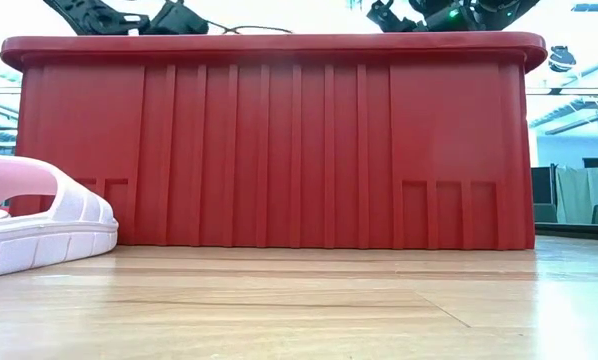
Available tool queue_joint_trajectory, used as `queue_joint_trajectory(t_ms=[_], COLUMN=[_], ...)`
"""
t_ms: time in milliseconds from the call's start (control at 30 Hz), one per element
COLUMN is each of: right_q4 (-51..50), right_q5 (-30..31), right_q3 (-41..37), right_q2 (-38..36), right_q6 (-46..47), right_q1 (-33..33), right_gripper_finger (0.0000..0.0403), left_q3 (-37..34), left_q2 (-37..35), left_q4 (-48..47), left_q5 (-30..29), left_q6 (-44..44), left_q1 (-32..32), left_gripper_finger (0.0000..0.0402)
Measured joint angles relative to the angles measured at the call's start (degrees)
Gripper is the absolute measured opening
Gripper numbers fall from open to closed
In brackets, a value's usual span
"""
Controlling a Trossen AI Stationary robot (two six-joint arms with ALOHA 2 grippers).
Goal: Pick and place slides into bin
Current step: Put the left pink slide into the red bin
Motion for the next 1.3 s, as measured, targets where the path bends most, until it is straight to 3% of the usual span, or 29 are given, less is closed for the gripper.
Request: queue_joint_trajectory(t_ms=[333, 700, 1067, 1300], right_q4=[0.6, 5.0, 5.7, 5.7], right_q5=[0.0, 0.0, 0.0, 0.1], right_q3=[0.0, 0.0, 0.0, 0.0], right_q2=[0.0, 0.0, 0.0, 0.0], right_q6=[4.0, 4.1, 3.0, 4.0], right_q1=[0.1, 5.0, 9.6, 11.4], right_gripper_finger=[0.0139, 0.0139, 0.0139, 0.0139], left_q3=[0.0, 0.0, 0.1, 5.0], left_q2=[-7.8, -15.8, -16.9, -16.9], left_q4=[-4.6, -11.2, -13.0, -12.8], left_q5=[-10.0, -30.3, -48.5, -59.9], left_q6=[-0.2, -1.0, -4.3, -2.9], left_q1=[-9.2, -24.6, -41.0, -49.4], left_gripper_finger=[0.0207, 0.0207, 0.0207, 0.0207])
